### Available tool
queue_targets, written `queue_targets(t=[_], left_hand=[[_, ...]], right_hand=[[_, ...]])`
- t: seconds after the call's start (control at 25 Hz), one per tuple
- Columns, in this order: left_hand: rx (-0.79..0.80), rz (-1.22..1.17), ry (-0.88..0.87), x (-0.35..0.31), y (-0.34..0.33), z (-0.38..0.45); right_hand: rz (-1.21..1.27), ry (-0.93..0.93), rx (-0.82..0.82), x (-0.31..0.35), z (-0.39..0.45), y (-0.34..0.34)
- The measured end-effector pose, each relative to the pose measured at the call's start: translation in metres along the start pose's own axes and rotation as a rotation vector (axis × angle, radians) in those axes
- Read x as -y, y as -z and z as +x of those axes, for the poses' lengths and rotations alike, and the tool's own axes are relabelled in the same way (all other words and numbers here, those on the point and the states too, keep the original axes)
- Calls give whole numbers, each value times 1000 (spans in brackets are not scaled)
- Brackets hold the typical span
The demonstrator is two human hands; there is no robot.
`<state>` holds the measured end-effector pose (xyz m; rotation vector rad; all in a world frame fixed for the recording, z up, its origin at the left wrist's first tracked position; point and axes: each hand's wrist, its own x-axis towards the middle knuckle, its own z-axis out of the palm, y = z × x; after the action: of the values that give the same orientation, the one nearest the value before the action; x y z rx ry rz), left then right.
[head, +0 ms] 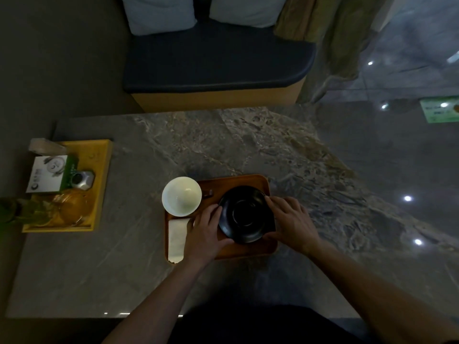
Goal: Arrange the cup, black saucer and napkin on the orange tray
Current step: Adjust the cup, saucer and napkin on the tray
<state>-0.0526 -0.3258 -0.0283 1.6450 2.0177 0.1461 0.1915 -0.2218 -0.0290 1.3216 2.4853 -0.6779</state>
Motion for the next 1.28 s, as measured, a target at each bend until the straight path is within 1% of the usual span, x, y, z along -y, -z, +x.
queue_targets(t=[0.4, 0.84, 1.08, 1.28], left_hand=[[19, 15, -6, 3, 2, 1], [16, 13, -21, 10, 4, -2], [20, -10, -27, 16, 2, -6], [12, -7, -28, 17, 3, -8]], right_hand=[[-25, -14, -21, 1, 4, -7], [13, -15, -65, 10, -3, -11], [2, -22, -68, 18, -6, -11], [25, -39, -39, 20, -6, -14]])
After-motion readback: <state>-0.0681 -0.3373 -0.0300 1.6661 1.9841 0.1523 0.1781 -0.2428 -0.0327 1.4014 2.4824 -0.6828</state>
